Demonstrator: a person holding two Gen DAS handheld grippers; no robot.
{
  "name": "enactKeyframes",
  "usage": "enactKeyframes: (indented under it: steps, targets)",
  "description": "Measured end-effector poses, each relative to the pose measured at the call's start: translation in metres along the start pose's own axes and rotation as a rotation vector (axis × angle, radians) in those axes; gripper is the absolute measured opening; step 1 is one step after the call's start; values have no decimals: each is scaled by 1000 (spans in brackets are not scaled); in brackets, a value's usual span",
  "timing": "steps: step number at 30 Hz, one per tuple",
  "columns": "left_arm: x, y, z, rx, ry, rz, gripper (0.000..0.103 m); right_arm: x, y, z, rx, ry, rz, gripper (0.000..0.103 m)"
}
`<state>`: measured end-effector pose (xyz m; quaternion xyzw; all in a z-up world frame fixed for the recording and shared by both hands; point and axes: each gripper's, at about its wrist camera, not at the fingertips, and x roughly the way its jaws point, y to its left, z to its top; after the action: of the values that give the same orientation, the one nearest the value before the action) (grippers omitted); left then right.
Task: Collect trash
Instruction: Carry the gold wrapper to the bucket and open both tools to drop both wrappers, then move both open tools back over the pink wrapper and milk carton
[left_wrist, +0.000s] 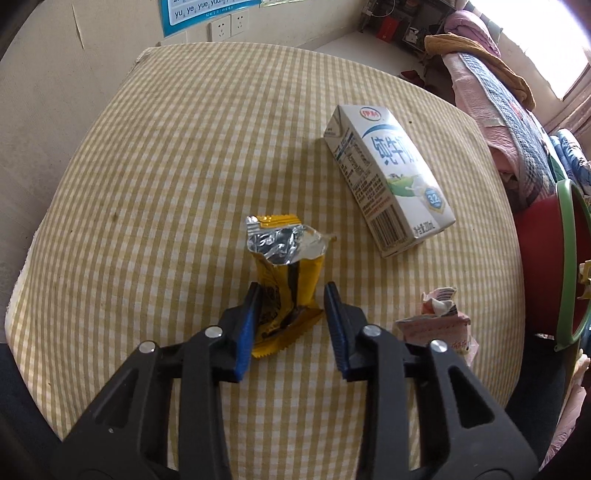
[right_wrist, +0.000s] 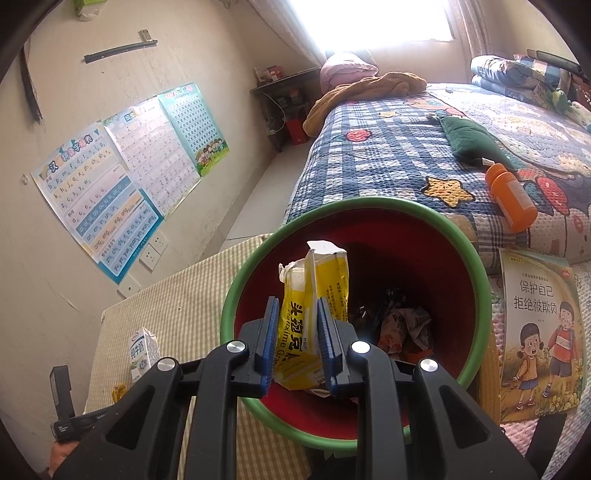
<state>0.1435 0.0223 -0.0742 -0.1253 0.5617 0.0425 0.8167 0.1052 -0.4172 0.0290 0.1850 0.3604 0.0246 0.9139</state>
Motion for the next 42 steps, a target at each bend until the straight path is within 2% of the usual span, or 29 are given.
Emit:
enactKeyframes:
  steps: [1, 2, 4, 5, 8, 11, 15, 20, 26, 32, 34, 36, 37, 39, 40, 42]
  targets:
    - [-1, -2, 0, 4, -1, -3, 29, 0, -2, 0, 5, -1, 1, 21]
    - [-3, -4, 0, 12, -5, -1, 15, -1, -4, 0, 9, -3, 2, 21]
    - [-11, -11, 3, 31, -26, -1, 13, -3, -7, 0, 17, -8, 3, 21]
    - [-16, -16, 5, 41, -38, -4, 8, -4, -9, -1, 22, -11, 4, 21]
    - [-34, -34, 12, 75, -84, -16, 7, -8, -14, 0, 36, -19, 6, 21]
    - [-55, -59, 18, 113, -128, -59, 6, -14, -19, 1, 47, -35, 7, 21]
    - [-79, -108, 28, 183, -172, -148, 6, -21, -28, 3, 62, -50, 3, 21]
    - [-103, -183, 31, 299, -205, -303, 6, -25, -38, 5, 77, -56, -2, 21]
    - [-114, -265, 29, 433, -217, -446, 7, -28, -49, 7, 84, -58, -17, 21]
    - [-101, -313, 30, 502, -169, -511, 8, -25, -59, 7, 90, -42, -34, 23]
    - [-97, -320, 31, 503, -148, -529, 19, -23, -62, 7, 90, -35, -42, 23]
    - [-95, -322, 33, 489, -133, -554, 47, -22, -63, 6, 91, -31, -48, 27]
    - [-96, -322, 34, 478, -136, -563, 52, -22, -64, 6, 91, -31, -51, 30]
    - [-98, -315, 37, 457, -151, -567, 70, -23, -64, 7, 94, -41, -57, 52]
    - [-100, -312, 37, 447, -162, -564, 73, -25, -64, 7, 96, -48, -59, 57]
    - [-103, -305, 41, 426, -178, -554, 81, -27, -62, 8, 102, -61, -66, 75]
